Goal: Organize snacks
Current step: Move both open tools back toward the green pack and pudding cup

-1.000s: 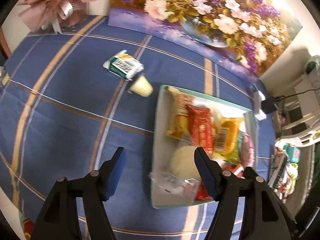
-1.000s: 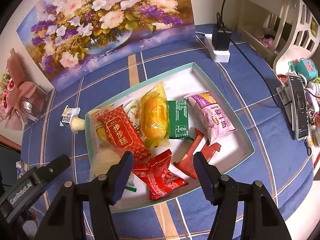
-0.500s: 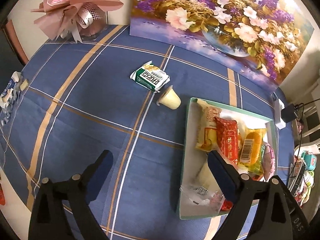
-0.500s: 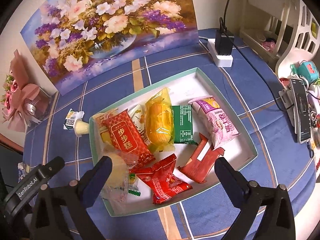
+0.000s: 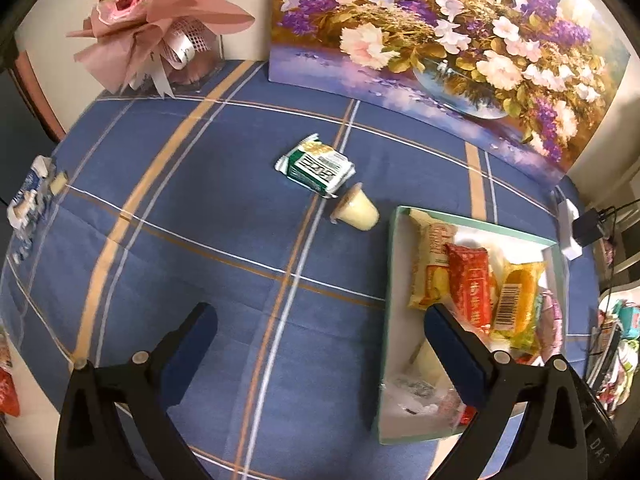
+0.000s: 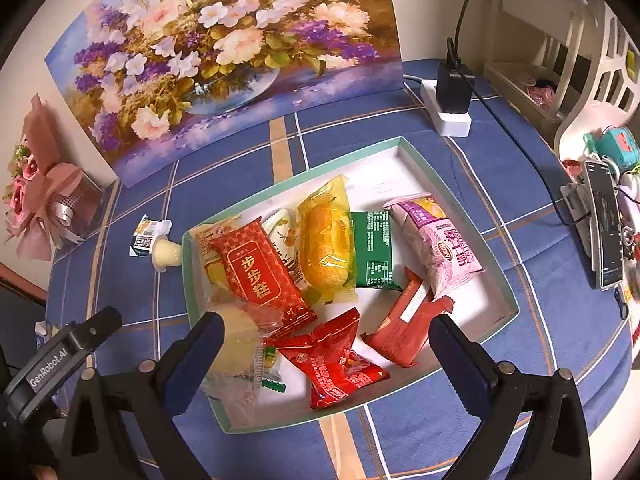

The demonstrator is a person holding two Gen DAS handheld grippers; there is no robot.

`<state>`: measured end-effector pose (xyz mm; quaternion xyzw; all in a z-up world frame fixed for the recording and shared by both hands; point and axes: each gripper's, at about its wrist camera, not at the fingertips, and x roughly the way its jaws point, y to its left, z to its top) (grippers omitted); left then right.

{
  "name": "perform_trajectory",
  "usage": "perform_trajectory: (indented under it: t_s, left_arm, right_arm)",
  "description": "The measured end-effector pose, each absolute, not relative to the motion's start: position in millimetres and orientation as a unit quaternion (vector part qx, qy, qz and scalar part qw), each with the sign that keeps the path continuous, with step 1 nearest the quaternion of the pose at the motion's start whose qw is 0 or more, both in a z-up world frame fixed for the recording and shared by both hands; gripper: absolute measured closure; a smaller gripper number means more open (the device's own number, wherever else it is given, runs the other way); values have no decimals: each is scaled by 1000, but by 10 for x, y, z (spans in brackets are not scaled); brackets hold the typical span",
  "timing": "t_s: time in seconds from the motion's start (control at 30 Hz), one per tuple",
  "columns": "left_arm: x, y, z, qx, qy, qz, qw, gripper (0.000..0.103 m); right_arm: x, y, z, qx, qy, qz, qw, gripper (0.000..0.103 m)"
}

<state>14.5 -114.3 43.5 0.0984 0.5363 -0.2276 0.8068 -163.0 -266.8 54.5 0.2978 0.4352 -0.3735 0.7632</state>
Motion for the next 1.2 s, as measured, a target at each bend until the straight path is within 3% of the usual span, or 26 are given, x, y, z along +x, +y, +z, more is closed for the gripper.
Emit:
perform_trajectory:
  t_s: [0.63, 1.2]
  left_arm:
    - [776, -422, 377, 69, 552, -142, 819, 0]
    - [1090, -266, 401, 14, 547, -160, 821, 0]
  right_arm:
    - [-1012, -2172, 506, 268, 460, -325, 782, 0]
    - [-561, -2046, 392, 253, 469, -301, 790, 0]
